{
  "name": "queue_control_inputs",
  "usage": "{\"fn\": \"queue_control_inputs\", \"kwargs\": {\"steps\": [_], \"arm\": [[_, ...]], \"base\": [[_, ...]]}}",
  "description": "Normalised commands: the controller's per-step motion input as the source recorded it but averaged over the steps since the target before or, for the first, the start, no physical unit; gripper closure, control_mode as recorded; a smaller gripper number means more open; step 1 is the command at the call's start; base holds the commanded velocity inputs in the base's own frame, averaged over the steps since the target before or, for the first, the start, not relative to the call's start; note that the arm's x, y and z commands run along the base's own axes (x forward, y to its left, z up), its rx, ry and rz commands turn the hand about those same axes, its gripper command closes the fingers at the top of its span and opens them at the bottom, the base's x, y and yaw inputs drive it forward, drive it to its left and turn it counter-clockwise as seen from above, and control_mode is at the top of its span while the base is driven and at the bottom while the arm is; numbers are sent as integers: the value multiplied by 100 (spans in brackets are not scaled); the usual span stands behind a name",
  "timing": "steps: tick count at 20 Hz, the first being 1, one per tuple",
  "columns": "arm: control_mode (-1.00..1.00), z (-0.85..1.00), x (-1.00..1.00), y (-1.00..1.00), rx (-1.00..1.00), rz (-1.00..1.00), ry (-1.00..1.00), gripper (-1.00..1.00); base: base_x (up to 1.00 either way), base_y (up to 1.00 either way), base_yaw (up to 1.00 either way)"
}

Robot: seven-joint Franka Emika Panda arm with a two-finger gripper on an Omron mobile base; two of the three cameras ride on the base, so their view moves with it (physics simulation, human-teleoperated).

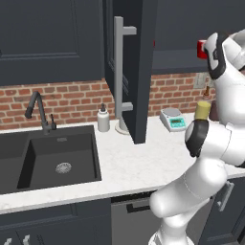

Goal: Gather all objects into one cabinet and sort the glasses and bowls to opposite sides.

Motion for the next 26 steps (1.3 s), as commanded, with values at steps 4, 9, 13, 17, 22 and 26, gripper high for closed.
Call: {"fn": "queue_control_inputs", "kwargs": {"steps": [4,9,13,17,22,26], "arm": [[-100,0,30,-3,0,0,0,-100],[-100,0,20,-9,0,0,0,-100],[-100,0,8,-6,0,0,0,-100],[-100,0,14,-1,0,0,0,-100],[-100,0,17,0,0,0,0,-100],[-100,0,21,0,0,0,0,-100]], "base": [[0,0,0],[0,0,0],[0,0,0],[0,0,0],[0,0,0],[0,0,0]]}}
